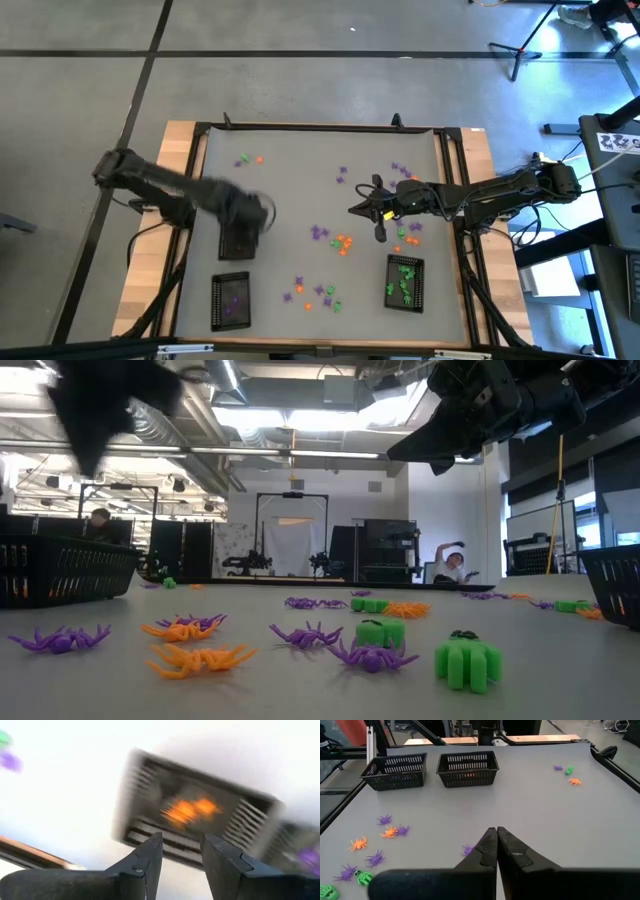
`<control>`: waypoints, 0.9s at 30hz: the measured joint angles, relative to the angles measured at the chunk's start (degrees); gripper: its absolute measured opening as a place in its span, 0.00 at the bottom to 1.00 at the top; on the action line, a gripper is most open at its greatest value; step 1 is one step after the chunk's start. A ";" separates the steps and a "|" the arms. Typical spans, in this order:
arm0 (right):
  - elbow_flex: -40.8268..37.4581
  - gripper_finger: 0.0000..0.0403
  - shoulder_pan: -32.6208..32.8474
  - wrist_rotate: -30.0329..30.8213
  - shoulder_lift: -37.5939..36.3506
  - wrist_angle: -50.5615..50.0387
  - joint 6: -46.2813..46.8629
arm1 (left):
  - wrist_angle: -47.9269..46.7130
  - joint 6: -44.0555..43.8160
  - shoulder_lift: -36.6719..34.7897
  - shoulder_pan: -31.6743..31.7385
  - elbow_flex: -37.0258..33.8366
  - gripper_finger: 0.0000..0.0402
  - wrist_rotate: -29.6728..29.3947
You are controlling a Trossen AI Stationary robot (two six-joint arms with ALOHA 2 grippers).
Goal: Sort Halloween decoration
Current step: Put the purple spider toy into the bottom left black basket
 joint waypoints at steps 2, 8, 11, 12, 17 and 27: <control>0.00 0.01 0.00 0.00 0.00 0.08 0.00 | 0.87 7.87 -1.76 8.77 0.00 0.31 -2.51; 0.00 0.01 0.00 0.00 0.00 1.16 0.00 | 8.34 24.85 -2.01 34.71 0.00 0.31 -4.08; 0.00 0.01 0.00 0.01 0.00 1.10 0.00 | 11.40 31.11 -0.04 44.28 0.00 0.32 -4.11; 0.00 0.01 0.00 0.02 0.00 1.11 0.00 | 11.81 32.81 0.81 46.81 0.00 0.32 -4.10; 0.00 0.01 0.00 0.02 0.00 1.09 -0.02 | 12.91 37.56 6.64 54.94 0.00 0.37 -3.98; 0.00 0.01 0.00 0.02 0.00 -0.08 -0.03 | 16.49 44.54 18.57 58.38 -0.02 0.46 -3.69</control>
